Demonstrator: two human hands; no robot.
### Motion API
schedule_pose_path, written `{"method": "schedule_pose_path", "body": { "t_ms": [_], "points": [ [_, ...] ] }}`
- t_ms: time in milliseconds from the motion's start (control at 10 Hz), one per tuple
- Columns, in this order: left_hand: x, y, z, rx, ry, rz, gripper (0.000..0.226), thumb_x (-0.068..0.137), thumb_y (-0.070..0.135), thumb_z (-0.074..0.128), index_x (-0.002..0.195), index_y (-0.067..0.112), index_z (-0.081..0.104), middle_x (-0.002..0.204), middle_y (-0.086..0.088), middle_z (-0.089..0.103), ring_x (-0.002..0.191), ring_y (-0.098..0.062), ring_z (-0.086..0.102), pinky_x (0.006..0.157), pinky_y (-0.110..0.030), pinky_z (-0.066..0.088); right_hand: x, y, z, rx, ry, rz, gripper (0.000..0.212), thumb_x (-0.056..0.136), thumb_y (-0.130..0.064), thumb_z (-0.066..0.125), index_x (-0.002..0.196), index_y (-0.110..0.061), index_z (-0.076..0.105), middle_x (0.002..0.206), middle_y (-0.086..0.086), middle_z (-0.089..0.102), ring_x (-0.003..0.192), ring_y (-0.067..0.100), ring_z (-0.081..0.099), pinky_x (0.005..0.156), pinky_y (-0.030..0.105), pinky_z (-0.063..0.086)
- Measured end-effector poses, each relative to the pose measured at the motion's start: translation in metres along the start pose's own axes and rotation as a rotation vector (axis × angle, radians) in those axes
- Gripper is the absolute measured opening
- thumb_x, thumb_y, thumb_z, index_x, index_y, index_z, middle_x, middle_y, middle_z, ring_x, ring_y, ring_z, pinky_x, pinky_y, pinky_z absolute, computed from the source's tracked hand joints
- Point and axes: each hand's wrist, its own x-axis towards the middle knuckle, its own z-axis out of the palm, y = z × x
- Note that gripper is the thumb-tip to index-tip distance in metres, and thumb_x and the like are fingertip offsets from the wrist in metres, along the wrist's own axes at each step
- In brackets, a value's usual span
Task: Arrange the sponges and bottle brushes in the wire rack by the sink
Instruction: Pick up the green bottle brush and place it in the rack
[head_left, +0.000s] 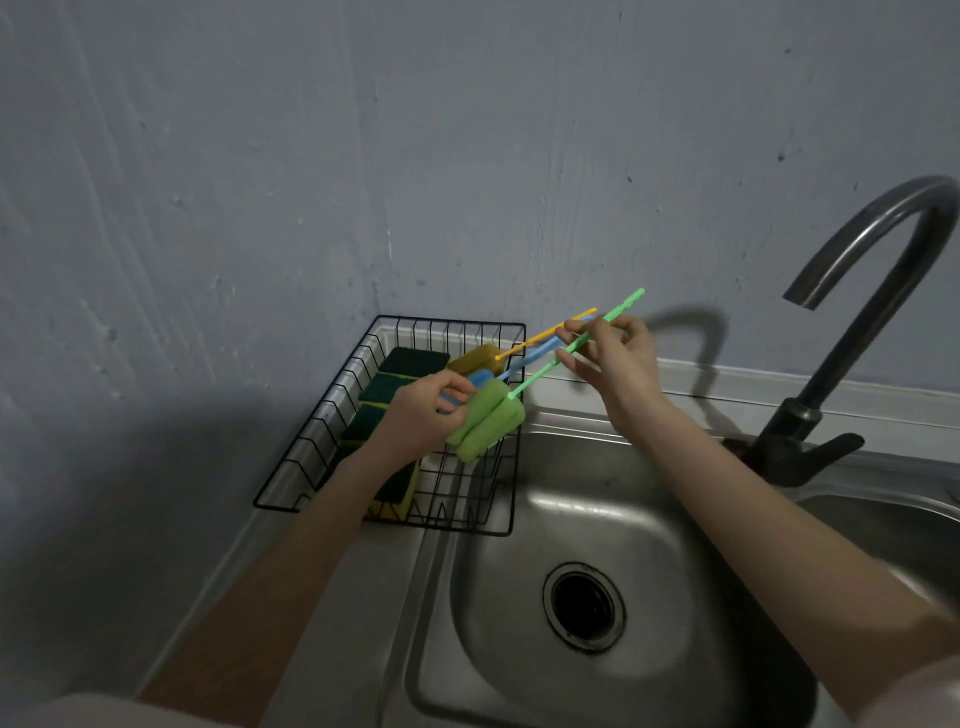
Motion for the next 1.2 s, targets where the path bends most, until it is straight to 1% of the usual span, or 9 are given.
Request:
{"method": "schedule_pose_path", "body": {
  "t_ms": [100, 200, 300, 400, 500, 800, 900, 1000, 1200],
  "points": [
    [0.008, -0.01, 0.009, -0.025, -0.12, -0.1, 0.035, 0.084, 0.005, 0.053, 0.119, 0.004, 0.053, 0.124, -0.014, 0.059, 0.107, -0.022, 0.058, 0.085, -0.018, 0.046, 0.007, 0.017, 0.007, -0.043, 0.014, -0.02, 0.017, 0.094, -0.005, 0.043, 0.08, -0.015, 0.042, 0.079, 0.007, 0.062, 0.071, 0.011, 0.067, 0.06, 0.023, 0.06],
    [0.011, -0.015, 0.015, -0.026, -0.164, -0.149, 0.04, 0.085, 0.007, 0.052, 0.125, 0.007, 0.048, 0.129, -0.012, 0.056, 0.114, -0.021, 0.055, 0.089, -0.025, 0.043, 0.012, 0.028, 0.007, -0.063, 0.028, 0.005, 0.013, 0.093, -0.004, 0.043, 0.083, -0.012, 0.044, 0.088, 0.013, 0.062, 0.082, 0.017, 0.063, 0.063, 0.025, 0.059],
    [0.017, -0.022, 0.023, -0.006, -0.182, -0.185, 0.045, 0.086, 0.008, 0.051, 0.13, 0.009, 0.043, 0.132, -0.012, 0.054, 0.115, -0.022, 0.053, 0.087, -0.023, 0.039, 0.02, 0.043, 0.002, -0.102, 0.033, 0.052, 0.012, 0.094, -0.005, 0.042, 0.102, -0.001, 0.049, 0.103, 0.02, 0.057, 0.082, 0.015, 0.062, 0.062, 0.024, 0.059],
    [0.018, -0.024, 0.026, -0.002, -0.217, -0.198, 0.047, 0.087, 0.01, 0.05, 0.133, 0.012, 0.04, 0.133, -0.012, 0.052, 0.109, -0.018, 0.053, 0.083, -0.021, 0.038, 0.023, 0.05, -0.001, -0.158, 0.009, 0.075, 0.011, 0.094, -0.006, 0.042, 0.097, -0.001, 0.052, 0.105, 0.021, 0.056, 0.092, 0.021, 0.06, 0.064, 0.025, 0.059],
    [0.017, -0.025, 0.035, 0.044, -0.284, -0.155, 0.046, 0.088, 0.007, 0.05, 0.132, 0.011, 0.039, 0.127, -0.019, 0.054, 0.093, -0.016, 0.047, 0.06, -0.012, 0.035, 0.024, 0.056, -0.003, -0.214, 0.004, 0.124, 0.016, 0.095, -0.004, 0.04, 0.082, -0.009, 0.047, 0.105, 0.02, 0.056, 0.102, 0.025, 0.056, 0.067, 0.027, 0.059],
    [0.017, -0.031, 0.039, 0.086, -0.277, -0.178, 0.048, 0.088, 0.006, 0.047, 0.134, 0.015, 0.039, 0.127, -0.016, 0.05, 0.107, -0.025, 0.05, 0.075, -0.016, 0.033, 0.02, 0.062, -0.008, -0.29, -0.018, 0.197, 0.019, 0.096, -0.003, 0.037, 0.112, 0.0, 0.047, 0.122, 0.03, 0.057, 0.074, 0.017, 0.06, 0.051, 0.014, 0.055],
    [0.016, -0.027, 0.036, 0.077, -0.285, -0.15, 0.043, 0.088, 0.005, 0.045, 0.13, 0.015, 0.044, 0.12, -0.018, 0.056, 0.089, -0.017, 0.049, 0.052, -0.01, 0.036, 0.016, 0.062, -0.011, -0.355, -0.015, 0.201, 0.031, 0.093, -0.004, 0.045, 0.123, 0.004, 0.044, 0.107, 0.024, 0.058, 0.091, 0.027, 0.06, 0.071, 0.026, 0.056],
    [0.014, -0.022, 0.034, 0.068, -0.281, -0.148, 0.038, 0.09, 0.008, 0.044, 0.128, 0.01, 0.045, 0.122, -0.02, 0.054, 0.09, -0.018, 0.047, 0.057, -0.009, 0.035, 0.014, 0.062, -0.016, -0.451, -0.009, 0.182, 0.024, 0.092, -0.009, 0.05, 0.114, -0.003, 0.047, 0.101, 0.015, 0.057, 0.102, 0.035, 0.06, 0.089, 0.039, 0.051],
    [0.013, -0.009, 0.024, 0.104, -0.222, -0.162, 0.045, 0.091, 0.018, 0.046, 0.133, 0.006, 0.036, 0.136, -0.02, 0.041, 0.118, -0.026, 0.045, 0.096, -0.032, 0.037, 0.009, 0.039, -0.028, -0.696, -0.005, 0.121, 0.042, 0.089, -0.02, 0.055, 0.126, -0.006, 0.044, 0.123, 0.014, 0.056, 0.11, 0.028, 0.054, 0.091, 0.034, 0.04]
  ]
}}
